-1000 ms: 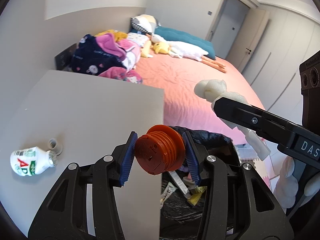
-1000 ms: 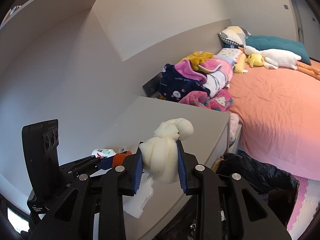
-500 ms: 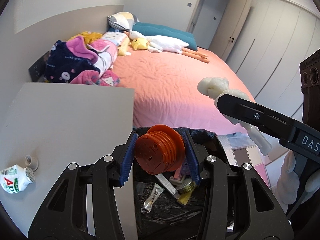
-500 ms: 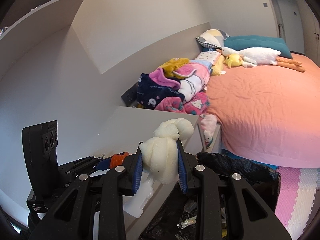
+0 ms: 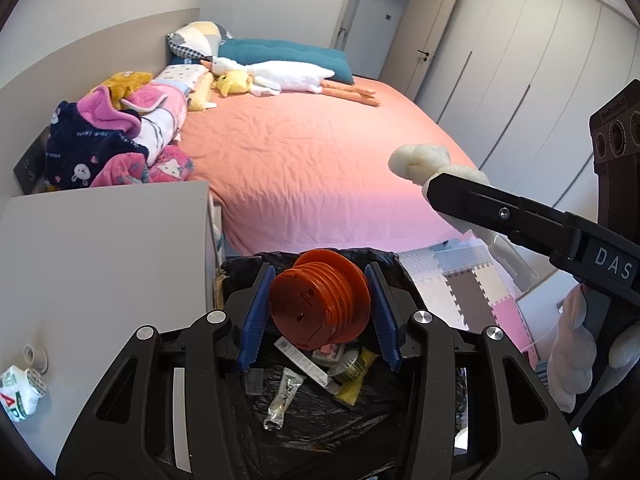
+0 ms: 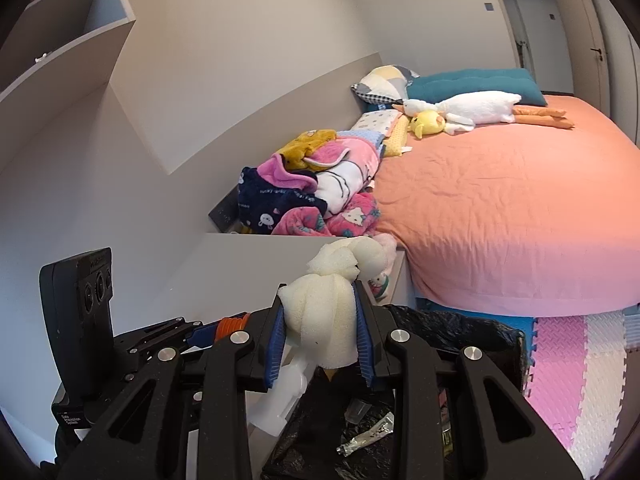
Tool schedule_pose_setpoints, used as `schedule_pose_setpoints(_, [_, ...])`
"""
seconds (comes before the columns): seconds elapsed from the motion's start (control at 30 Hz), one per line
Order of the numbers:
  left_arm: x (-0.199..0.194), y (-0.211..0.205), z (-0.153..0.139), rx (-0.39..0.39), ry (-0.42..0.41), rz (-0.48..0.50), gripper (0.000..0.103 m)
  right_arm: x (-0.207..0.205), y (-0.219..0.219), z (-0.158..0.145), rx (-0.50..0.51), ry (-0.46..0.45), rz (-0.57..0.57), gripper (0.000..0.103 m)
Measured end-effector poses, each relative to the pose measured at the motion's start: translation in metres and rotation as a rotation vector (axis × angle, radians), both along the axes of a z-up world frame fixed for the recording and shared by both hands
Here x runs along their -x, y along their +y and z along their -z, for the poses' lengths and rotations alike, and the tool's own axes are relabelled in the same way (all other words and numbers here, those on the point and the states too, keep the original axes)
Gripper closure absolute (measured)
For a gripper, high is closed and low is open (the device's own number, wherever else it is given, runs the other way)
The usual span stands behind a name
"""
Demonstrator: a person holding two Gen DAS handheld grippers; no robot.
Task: Collect trash
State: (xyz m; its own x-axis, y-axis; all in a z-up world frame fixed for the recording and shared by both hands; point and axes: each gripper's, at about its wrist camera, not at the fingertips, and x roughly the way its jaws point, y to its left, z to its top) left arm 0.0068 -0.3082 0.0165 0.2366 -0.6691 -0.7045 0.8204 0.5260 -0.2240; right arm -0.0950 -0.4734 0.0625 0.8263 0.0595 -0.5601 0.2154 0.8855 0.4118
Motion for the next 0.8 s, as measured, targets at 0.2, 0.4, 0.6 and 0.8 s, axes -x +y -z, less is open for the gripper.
schedule_pose_setpoints(0.2, [0.008, -0.013, 0.002, -0.013, 0.015, 0.055, 0.034, 0.016, -0.013, 0.001, -0.002, 0.009, 0.051, 0.054])
schedule_pose_setpoints(0.4, [0.011, -0.019, 0.000, -0.015, 0.001, 0.058, 0.006, 0.035, -0.023, -0.005, 0.016, -0.010, 0.141, 0.022])
schedule_pose_setpoints(0.6, [0.013, -0.018, -0.002, -0.005, -0.003, 0.050, 0.006, 0.037, -0.023, -0.006, 0.023, -0.017, 0.144, 0.022])
schedule_pose_setpoints(0.8, [0.010, -0.013, -0.002, -0.002, 0.005, 0.020, 0.006, 0.035, -0.020, -0.006, 0.025, -0.015, 0.131, 0.022])
